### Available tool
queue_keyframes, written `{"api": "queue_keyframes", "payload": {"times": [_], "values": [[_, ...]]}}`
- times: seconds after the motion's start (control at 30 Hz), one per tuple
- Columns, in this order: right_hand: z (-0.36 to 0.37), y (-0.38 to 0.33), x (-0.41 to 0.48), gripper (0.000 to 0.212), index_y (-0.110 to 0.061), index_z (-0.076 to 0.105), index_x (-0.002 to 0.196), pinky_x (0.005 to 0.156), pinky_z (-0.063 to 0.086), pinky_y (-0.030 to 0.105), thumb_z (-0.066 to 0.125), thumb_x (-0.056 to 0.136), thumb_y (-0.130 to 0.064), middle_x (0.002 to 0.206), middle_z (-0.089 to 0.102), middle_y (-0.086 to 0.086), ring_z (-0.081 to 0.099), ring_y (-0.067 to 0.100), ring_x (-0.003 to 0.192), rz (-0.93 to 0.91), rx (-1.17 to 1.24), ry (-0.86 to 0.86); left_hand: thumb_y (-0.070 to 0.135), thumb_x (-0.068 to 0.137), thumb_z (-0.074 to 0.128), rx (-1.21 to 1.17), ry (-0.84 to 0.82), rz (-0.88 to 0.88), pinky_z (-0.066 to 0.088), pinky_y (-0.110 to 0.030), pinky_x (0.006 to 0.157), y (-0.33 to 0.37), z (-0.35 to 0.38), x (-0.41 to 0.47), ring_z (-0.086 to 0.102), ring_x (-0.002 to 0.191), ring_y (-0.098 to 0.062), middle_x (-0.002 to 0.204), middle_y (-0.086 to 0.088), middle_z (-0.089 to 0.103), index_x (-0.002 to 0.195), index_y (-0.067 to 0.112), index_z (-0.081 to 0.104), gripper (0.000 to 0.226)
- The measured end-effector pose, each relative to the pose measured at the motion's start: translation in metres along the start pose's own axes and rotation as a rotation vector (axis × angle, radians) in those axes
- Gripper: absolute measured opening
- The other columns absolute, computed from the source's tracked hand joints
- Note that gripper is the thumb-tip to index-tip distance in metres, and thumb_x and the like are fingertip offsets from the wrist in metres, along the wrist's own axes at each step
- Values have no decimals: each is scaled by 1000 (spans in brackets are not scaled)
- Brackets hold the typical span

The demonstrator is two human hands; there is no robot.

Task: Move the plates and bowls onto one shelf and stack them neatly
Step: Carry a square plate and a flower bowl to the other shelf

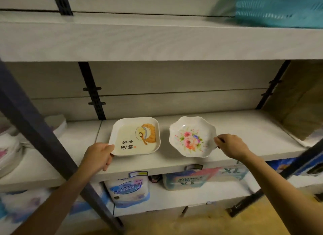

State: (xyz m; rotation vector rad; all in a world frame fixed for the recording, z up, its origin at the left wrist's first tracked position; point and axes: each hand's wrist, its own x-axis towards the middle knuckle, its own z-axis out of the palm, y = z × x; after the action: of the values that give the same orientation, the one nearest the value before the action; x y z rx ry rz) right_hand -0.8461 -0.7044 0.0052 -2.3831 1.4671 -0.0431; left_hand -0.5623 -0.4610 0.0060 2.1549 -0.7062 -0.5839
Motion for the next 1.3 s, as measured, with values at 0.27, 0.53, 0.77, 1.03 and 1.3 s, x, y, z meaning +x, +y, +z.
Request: {"api": "queue_keyframes", "payload": {"times": [0.27,0.53,0.77,1.03,1.3], "values": [[4,24,56,41,-24,45,57,65,39,30,35,97,-30,80,58,8,52,28,74,-77,-8,-72,12,92,43,22,94,-128,33,-25,46,4,50,37,40,40,-21,48,-7,49,55,8,50,38],[16,27,88,38,-14,58,77,65,42,29,33,99,-32,93,68,10,57,24,75,-70,-18,-123,15,93,40,113,51,-216,36,-27,51,0,71,96,43,38,-18,45,-3,48,53,9,46,41],[30,27,105,37,-14,56,76,67,41,28,34,99,-33,92,66,10,55,24,76,-22,8,-147,17,93,39,194,36,-278,35,-23,49,-13,79,127,45,38,-16,22,3,41,45,11,45,48],[38,18,125,34,-15,54,77,51,36,20,34,99,-31,84,59,6,52,20,72,30,49,-165,19,93,44,118,61,-310,35,-19,43,-22,83,137,43,32,-18,35,1,49,53,7,53,43],[59,-11,156,33,-13,58,87,69,39,27,33,98,-31,93,61,9,53,23,80,74,47,-240,29,95,42,285,106,-219,38,-22,49,-12,60,114,46,43,-17,55,-6,56,61,9,49,40]]}}
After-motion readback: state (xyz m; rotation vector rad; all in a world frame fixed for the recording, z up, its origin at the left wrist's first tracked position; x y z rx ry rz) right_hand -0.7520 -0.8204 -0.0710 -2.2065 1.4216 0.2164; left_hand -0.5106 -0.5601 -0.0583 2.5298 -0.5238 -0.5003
